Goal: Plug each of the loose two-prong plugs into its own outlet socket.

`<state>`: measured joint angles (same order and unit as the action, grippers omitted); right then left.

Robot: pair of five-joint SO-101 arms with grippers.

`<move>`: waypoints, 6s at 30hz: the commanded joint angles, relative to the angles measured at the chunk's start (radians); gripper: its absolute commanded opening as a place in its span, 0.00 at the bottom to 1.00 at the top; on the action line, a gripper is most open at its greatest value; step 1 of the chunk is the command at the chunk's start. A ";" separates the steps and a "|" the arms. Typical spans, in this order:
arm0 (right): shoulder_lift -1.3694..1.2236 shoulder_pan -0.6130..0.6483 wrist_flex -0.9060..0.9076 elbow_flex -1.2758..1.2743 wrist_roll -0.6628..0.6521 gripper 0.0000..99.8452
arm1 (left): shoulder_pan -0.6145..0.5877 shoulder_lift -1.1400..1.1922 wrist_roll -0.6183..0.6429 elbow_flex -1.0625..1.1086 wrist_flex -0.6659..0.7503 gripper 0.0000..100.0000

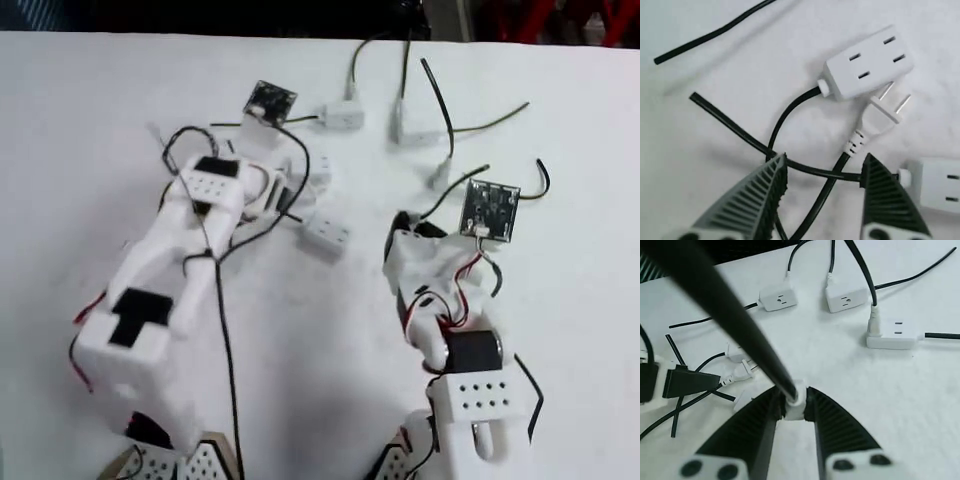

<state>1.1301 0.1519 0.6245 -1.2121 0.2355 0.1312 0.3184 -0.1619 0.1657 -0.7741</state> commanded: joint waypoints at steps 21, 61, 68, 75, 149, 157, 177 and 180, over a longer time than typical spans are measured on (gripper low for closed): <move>0.021 -0.007 -0.021 0.002 0.003 0.02 | -0.038 0.328 -0.226 -0.529 -0.578 0.05; -0.269 0.185 -0.021 0.206 -0.137 0.02 | -0.182 -0.628 -0.097 0.485 -0.382 0.04; -0.591 0.265 -0.021 0.411 -0.129 0.02 | -0.269 -0.704 -0.097 0.692 -0.210 0.04; -0.828 0.236 -0.028 0.560 -0.135 0.02 | -0.305 -0.704 -0.121 0.790 -0.104 0.04; -0.940 -0.252 -0.050 0.690 -0.345 0.02 | -0.305 -0.704 -0.158 0.804 -0.106 0.04; -0.941 -0.387 -0.096 0.715 -0.230 0.02 | -0.303 -0.704 -0.158 0.806 -0.104 0.04; -0.673 -0.147 0.397 0.861 -0.382 0.15 | -0.303 -0.704 -0.158 0.806 -0.104 0.04; -0.650 -0.010 0.479 0.861 -0.499 0.15 | -0.303 -0.704 -0.158 0.806 -0.104 0.04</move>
<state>0.4242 0.0245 1.0342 -0.3989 -0.1634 -0.1619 -0.3429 -0.3092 0.9666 -0.8968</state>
